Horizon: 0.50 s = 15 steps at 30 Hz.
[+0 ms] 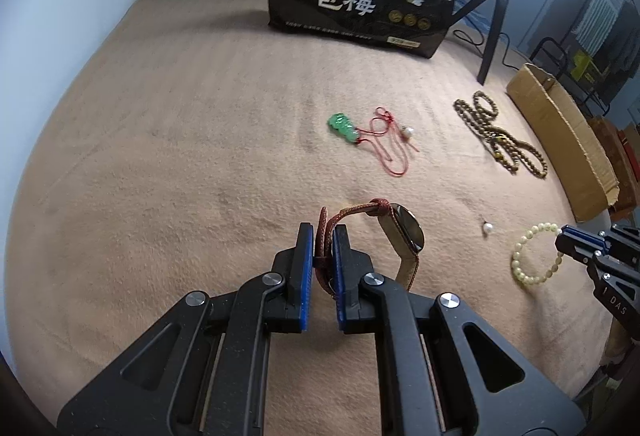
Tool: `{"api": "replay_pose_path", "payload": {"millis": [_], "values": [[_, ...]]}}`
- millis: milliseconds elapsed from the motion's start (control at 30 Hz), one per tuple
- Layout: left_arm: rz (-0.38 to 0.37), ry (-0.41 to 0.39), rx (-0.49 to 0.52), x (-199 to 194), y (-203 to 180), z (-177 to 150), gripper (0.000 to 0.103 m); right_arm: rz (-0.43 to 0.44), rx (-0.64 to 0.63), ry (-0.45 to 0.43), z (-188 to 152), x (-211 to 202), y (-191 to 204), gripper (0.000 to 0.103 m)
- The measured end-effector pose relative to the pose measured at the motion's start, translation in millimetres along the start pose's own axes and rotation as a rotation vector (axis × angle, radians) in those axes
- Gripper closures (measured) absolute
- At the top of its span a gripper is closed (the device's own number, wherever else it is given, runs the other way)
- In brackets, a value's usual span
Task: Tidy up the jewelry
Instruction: 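Grasp the watch strap with the left tool while the right tool grasps the yellow bracelet, then carry the watch and bracelet over the box and open both tools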
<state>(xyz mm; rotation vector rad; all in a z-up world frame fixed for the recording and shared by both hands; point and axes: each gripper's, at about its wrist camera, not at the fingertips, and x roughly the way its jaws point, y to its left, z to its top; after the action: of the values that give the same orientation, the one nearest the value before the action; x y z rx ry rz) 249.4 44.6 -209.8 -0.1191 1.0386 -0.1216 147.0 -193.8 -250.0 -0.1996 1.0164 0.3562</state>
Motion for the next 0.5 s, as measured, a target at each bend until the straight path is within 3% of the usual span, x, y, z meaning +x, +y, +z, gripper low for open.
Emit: {"api": "replay_pose_path", "payload": {"millis": [500], "values": [[-0.071, -0.053, 0.045, -36.4, -39.4, -0.5, 0.096, -0.036, -0.008, -0.081, -2.4, -47.5, -5.1, 0.098]]}}
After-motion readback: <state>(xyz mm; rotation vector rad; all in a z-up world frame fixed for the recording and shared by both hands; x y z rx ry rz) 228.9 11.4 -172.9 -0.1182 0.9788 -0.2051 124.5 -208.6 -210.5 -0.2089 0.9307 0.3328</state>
